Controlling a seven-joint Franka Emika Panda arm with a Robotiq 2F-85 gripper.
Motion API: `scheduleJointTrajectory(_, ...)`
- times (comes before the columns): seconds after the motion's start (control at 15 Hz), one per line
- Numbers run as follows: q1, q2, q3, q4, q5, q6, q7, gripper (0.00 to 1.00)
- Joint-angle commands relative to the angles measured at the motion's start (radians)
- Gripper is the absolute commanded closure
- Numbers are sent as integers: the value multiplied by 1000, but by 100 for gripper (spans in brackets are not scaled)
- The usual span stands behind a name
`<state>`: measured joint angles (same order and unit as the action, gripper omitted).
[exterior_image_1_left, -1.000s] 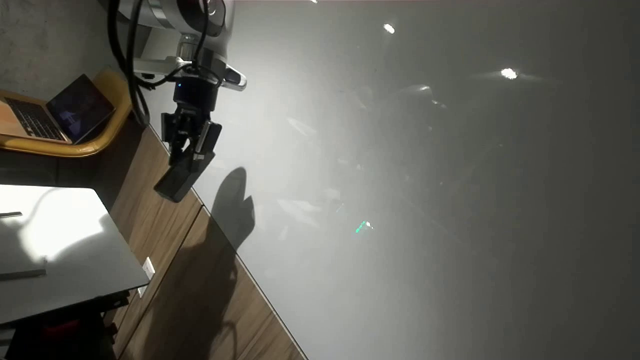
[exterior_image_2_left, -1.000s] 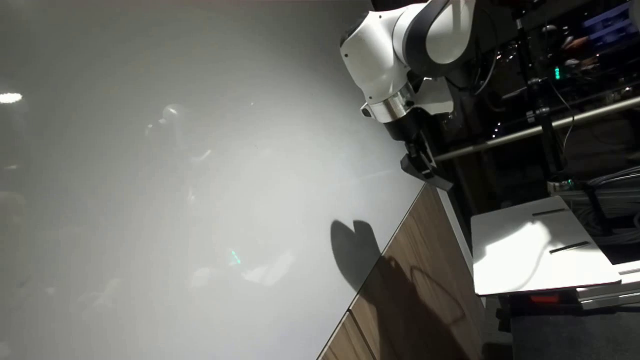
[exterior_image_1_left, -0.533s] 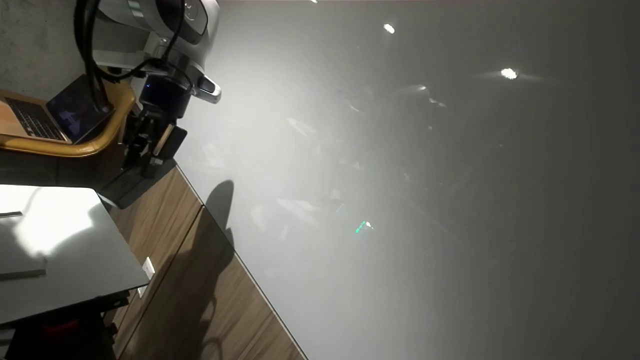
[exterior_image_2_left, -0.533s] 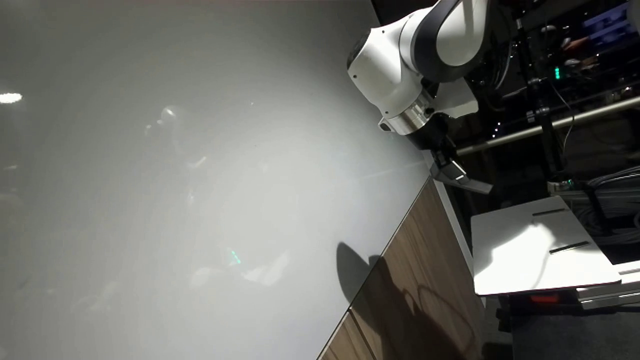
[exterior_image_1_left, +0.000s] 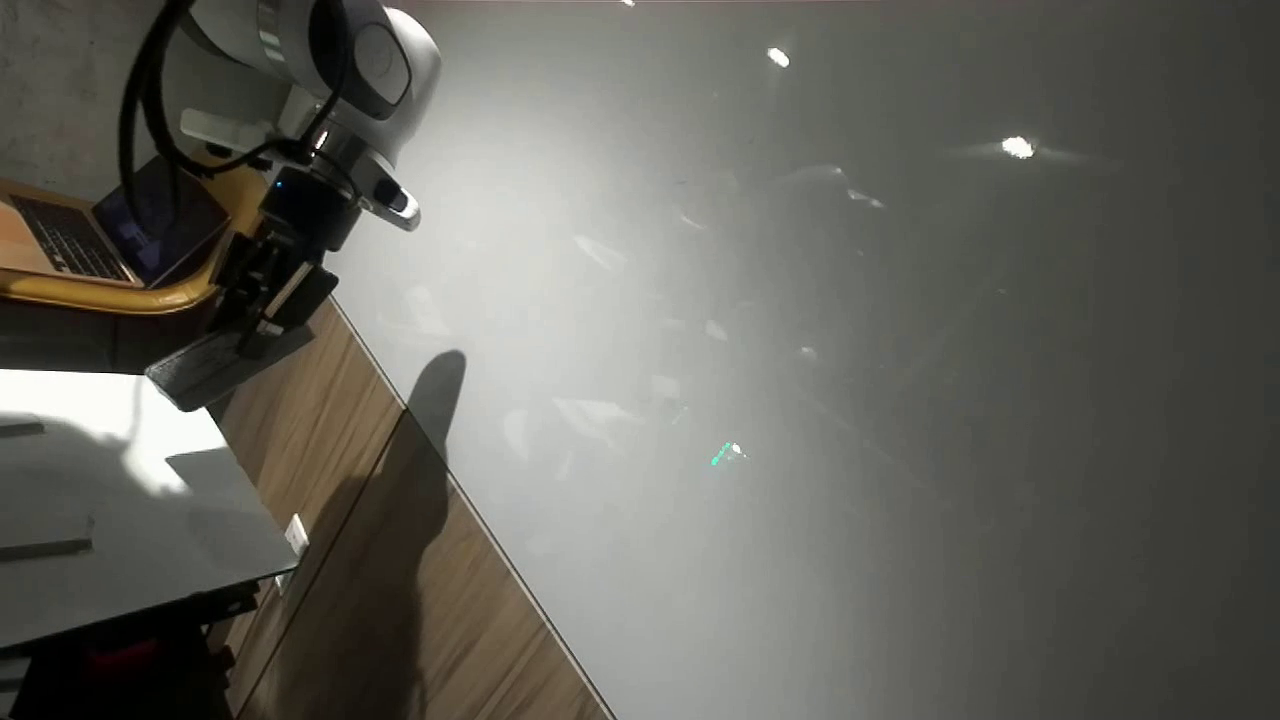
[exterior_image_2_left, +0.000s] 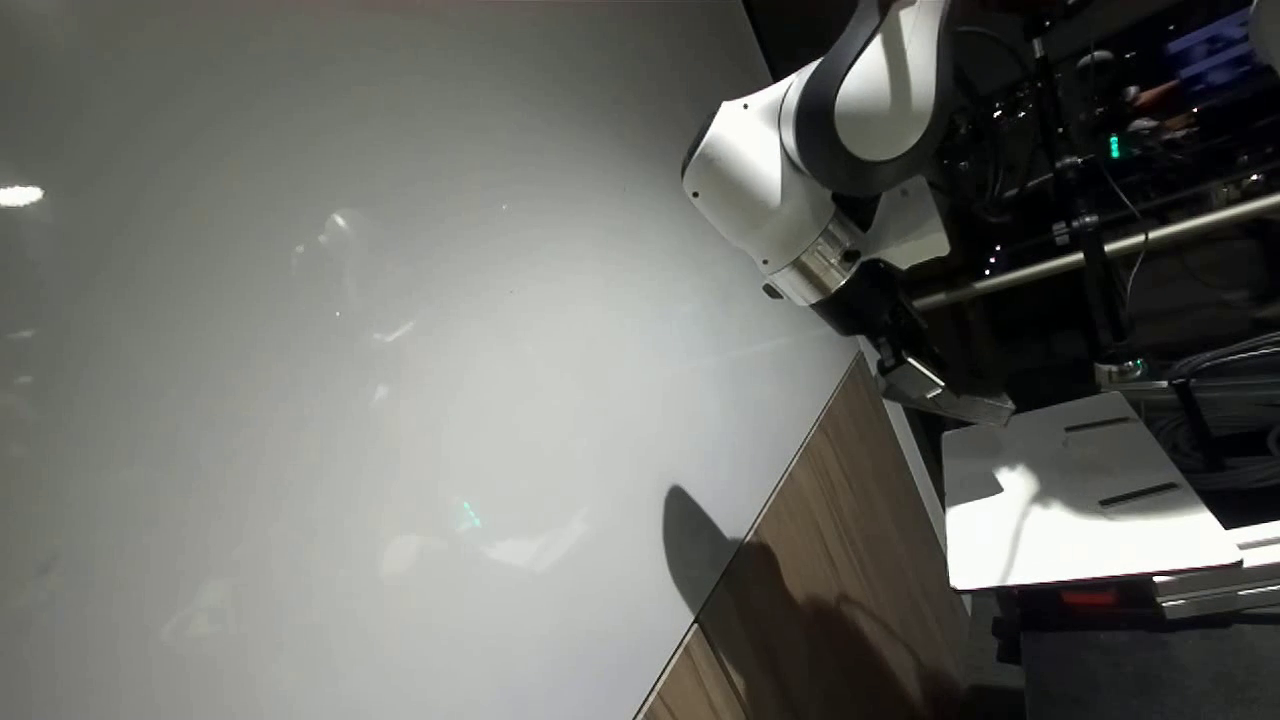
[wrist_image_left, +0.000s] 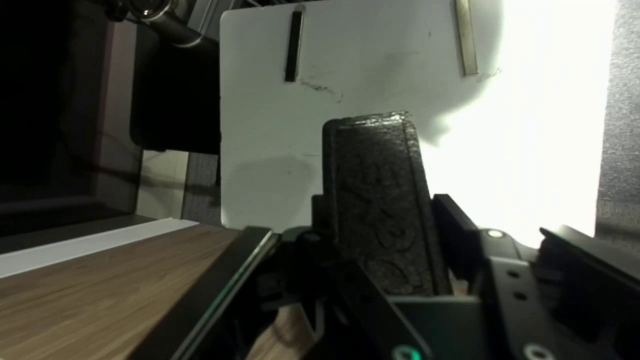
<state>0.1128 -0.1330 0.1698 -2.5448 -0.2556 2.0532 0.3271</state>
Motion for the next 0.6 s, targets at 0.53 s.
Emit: scheduleJointTrajectory(0.53,-2,212,-34,103,65,-5,61,72)
